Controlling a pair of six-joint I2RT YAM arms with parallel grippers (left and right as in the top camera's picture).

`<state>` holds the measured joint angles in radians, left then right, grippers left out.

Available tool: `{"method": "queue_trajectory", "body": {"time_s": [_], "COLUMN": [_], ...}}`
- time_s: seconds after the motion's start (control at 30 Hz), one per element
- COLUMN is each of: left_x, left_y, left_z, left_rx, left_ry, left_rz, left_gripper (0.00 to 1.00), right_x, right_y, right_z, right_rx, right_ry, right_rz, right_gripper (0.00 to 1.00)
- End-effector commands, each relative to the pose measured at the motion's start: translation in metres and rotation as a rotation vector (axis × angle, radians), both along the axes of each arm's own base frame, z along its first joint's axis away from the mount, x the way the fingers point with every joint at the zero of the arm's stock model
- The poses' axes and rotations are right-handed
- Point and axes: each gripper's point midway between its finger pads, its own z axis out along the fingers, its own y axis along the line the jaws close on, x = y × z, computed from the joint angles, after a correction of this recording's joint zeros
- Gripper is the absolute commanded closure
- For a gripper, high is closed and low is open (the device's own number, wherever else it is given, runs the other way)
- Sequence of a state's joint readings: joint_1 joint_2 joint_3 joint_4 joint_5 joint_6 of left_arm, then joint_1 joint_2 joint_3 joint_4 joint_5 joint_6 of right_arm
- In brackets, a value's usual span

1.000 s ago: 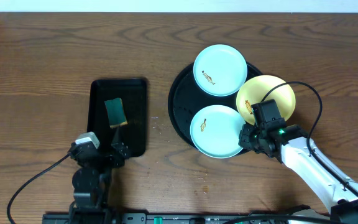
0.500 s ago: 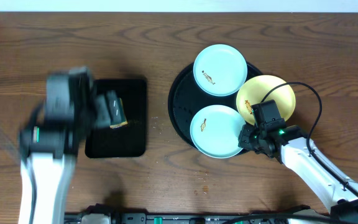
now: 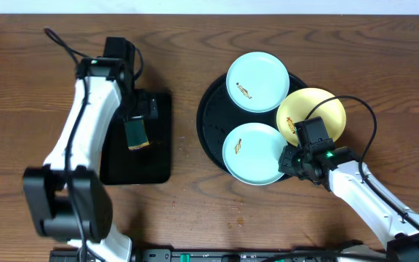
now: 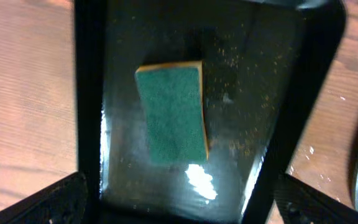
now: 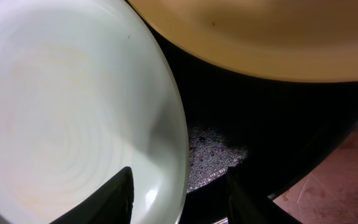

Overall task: Clean dirty plates on tray and stack at the side
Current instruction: 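Reach the left gripper down to the green sponge on the black tray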

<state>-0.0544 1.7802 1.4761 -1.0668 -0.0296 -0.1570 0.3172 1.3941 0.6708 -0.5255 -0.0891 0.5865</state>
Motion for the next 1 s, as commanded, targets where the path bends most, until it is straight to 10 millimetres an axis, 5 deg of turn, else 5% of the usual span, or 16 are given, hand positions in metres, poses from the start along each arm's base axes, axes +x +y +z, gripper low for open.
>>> {"method": "queue_trajectory", "body": {"time_s": [0.0,0.3,0.57,0.9,0.97], "left_x": [0.008,0.012,0.013,0.009,0.008], "left_y": [0.001,0.003,0.034,0.021,0.021], "left_z": [-0.017,-0.064,-0.082,-0.119,-0.124], "left_rx": [0.010,0.026,0.087,-0.002,-0.003], "left_ry": [0.029,0.123,0.130,0.094,0.086], "left_rz": [0.015,0.027,0.190,0.200,0.200], "left_gripper": [0.10,0.12,0.13,0.17,0.24], "right_x": [0.001,0.001,0.001,0.001,0.001], "right_y": [-0.001,-0.001,-0.001,-0.001,-0.001], "right_z": [0.001,0.001,0.001,0.001,0.001], "right_rx": [-0.012,-0.012,-0.012,-0.012,-0.012], "right_ry": [-0.010,-0.009,-0.009,-0.009,-0.009], "right_rz": [0.012,0.013,0.012,0.012,0.012], "right_gripper": [0.54,0.53,0.53,0.52,0.52]}}
